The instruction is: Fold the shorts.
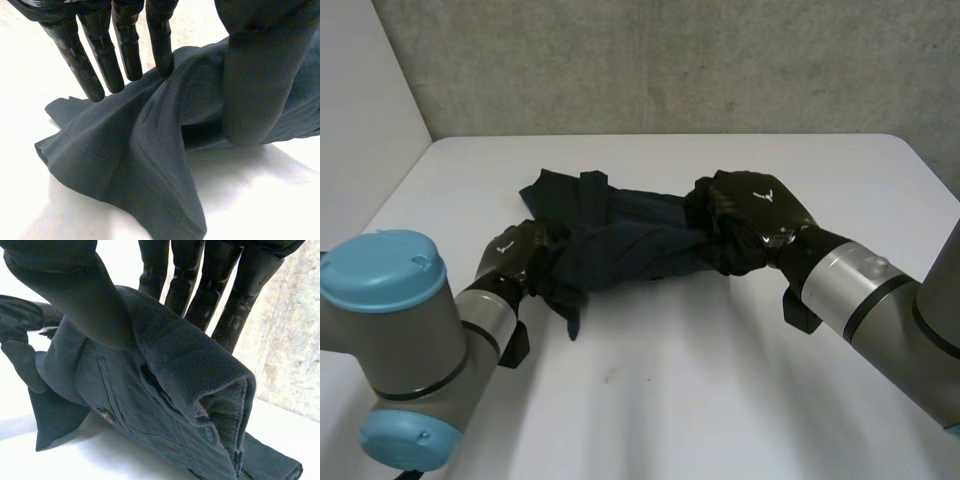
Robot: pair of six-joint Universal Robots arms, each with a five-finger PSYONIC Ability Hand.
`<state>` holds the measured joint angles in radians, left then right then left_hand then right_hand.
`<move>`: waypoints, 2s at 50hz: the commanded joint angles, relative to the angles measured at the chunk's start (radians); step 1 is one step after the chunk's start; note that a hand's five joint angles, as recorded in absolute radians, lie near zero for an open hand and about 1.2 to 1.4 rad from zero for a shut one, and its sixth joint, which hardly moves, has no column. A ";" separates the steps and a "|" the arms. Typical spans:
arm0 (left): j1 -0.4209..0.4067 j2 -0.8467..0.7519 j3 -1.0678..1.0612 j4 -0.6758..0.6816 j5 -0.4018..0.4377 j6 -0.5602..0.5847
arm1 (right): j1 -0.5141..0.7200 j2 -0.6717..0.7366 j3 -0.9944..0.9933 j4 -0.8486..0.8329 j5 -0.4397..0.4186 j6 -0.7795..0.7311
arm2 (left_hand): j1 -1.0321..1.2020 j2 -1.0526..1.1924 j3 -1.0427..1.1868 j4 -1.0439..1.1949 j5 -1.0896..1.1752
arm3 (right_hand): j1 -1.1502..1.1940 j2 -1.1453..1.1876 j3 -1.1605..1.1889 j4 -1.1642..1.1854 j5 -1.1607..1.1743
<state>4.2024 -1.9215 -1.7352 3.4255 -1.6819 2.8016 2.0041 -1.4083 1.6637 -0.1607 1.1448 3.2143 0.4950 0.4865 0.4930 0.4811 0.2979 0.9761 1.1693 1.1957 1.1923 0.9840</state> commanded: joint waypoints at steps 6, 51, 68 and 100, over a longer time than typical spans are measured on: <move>-0.097 -0.113 0.105 0.029 -0.170 0.013 | 0.004 -0.040 -0.029 0.003 0.015 0.076 | 0.030 0.038 0.032 0.044 0.052 | 0.420 0.227 0.201 0.204 0.238; 0.016 0.463 -0.142 -0.417 -0.009 1.242 | 0.001 0.017 -0.207 0.872 0.142 -0.794 | 0.901 0.910 0.903 0.915 0.924 | 0.420 0.227 0.201 0.204 0.238; 0.028 -0.094 0.146 -0.396 -0.008 1.230 | 0.065 0.373 -0.288 0.570 0.332 -0.775 | 0.901 0.910 0.903 0.915 0.924 | 0.420 0.227 0.201 0.204 0.238; 0.002 -0.091 0.172 -0.394 -0.038 1.190 | -0.097 0.342 -0.337 0.811 0.029 -0.363 | 0.901 0.910 0.903 0.915 0.924 | -0.427 -0.620 -0.647 -0.643 -0.610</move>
<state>4.1978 -2.0245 -1.5564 3.0282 -1.7196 3.9929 1.9074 -1.0854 1.3026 0.6427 1.1895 2.8348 1.1349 1.1959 1.1862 1.1991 0.9976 0.4643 0.5225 0.5193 0.5155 0.3448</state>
